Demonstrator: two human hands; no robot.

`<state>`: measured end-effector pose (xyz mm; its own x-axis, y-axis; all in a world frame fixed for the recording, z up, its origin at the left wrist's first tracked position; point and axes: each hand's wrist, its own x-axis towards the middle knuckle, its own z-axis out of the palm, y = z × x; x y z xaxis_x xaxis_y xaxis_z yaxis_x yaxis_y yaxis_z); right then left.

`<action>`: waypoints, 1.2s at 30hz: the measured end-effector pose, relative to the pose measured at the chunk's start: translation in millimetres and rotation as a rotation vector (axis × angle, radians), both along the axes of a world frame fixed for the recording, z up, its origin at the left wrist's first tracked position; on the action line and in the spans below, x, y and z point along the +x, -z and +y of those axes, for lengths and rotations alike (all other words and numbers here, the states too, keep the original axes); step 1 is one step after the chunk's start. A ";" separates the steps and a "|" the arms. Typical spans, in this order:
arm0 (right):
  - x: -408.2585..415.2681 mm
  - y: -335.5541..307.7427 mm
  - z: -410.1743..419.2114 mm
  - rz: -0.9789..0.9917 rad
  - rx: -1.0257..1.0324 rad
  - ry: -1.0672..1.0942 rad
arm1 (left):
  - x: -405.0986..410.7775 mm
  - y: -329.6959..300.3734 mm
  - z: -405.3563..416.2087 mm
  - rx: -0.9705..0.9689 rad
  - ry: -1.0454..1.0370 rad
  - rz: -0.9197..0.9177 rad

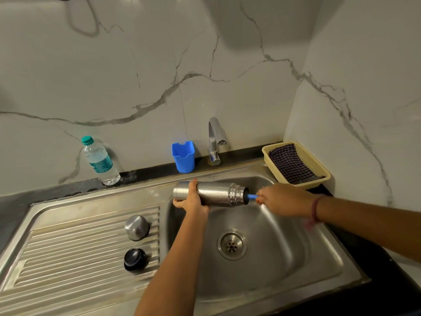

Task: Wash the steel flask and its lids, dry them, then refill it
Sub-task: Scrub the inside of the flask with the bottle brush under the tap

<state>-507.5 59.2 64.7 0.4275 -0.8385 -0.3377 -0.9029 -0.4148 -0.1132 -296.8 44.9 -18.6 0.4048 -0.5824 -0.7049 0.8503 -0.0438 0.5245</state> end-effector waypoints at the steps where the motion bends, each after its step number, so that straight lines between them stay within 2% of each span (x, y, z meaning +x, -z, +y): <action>1: -3.2 9.9 6.1 0.138 -0.283 -0.188 | 0.9 0.2 -0.1 0.006 -0.016 0.020; 3: -11.3 14.0 16.1 0.329 -0.580 -0.404 | 1.9 2.3 0.9 0.018 -0.037 0.054; 4: -12.6 13.2 17.6 0.376 -0.622 -0.417 | 1.0 2.9 2.4 0.021 -0.038 0.060; 5: -10.8 12.3 19.4 0.382 -0.564 -0.392 | -0.4 3.8 3.7 0.014 -0.035 0.056; 7: 0.7 16.5 24.9 0.117 -0.258 -0.149 | -2.6 6.4 6.1 -0.023 -0.013 0.021; 10: 9.0 13.5 13.6 -0.405 0.545 0.393 | -2.2 11.6 9.2 -0.089 0.042 0.009; 11: 7.5 6.7 11.9 -0.557 0.729 0.545 | -2.2 13.5 9.6 -0.102 0.044 0.016; 12: 5.4 0.4 10.4 -0.600 0.785 0.580 | -2.6 13.7 10.5 -0.110 0.037 0.029; 13: 3.3 -2.8 11.5 -0.537 0.719 0.513 | -3.0 12.9 10.8 -0.113 0.028 0.039; 14: 2.9 -3.0 16.0 -0.392 0.539 0.374 | -2.9 11.5 10.7 -0.110 0.033 0.048; 17: 0.1 8.2 36.6 0.054 -0.152 -0.084 | -0.8 13.7 10.0 -0.090 0.093 0.133; 19: -6.6 17.9 48.2 0.175 -0.385 -0.246 | 0.7 29.8 4.5 -0.055 0.126 0.167; 21: -7.8 19.7 54.0 0.188 -0.416 -0.244 | -2.4 25.1 8.0 -0.052 0.157 0.160; 22: -5.6 20.3 53.7 0.109 -0.354 -0.161 | -4.9 20.3 10.4 -0.059 0.160 0.150; 23: -4.0 22.3 49.7 -0.012 -0.205 -0.047 | -7.2 17.9 10.6 -0.073 0.162 0.141; 26: -2.5 18.4 31.3 -0.508 0.562 0.459 | -11.0 17.7 10.1 -0.094 0.175 0.118; 27: -3.0 13.8 26.7 -0.592 0.692 0.547 | -11.9 19.8 9.2 -0.099 0.175 0.125; 28: -4.2 10.2 23.9 -0.574 0.680 0.528 | -12.7 20.5 8.8 -0.106 0.173 0.132; 29: -5.0 7.5 25.3 -0.466 0.556 0.420 | -13.2 20.7 8.4 -0.114 0.172 0.140; 31: -5.9 11.1 34.5 -0.143 0.111 0.087 | -13.2 20.1 7.0 -0.113 0.181 0.152; 33: -9.0 20.2 44.3 0.020 -0.222 -0.114 | -13.5 19.4 5.6 -0.089 0.217 0.161; 36: -16.4 31.7 49.1 0.195 -0.440 -0.308 | -14.6 18.2 7.0 -0.087 0.229 0.186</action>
<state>-523.9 108.4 33.0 0.6396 -0.7644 -0.0819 -0.7195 -0.6327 0.2862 -311.4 51.9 -36.9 0.1250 -0.7051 -0.6980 0.9051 -0.2071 0.3713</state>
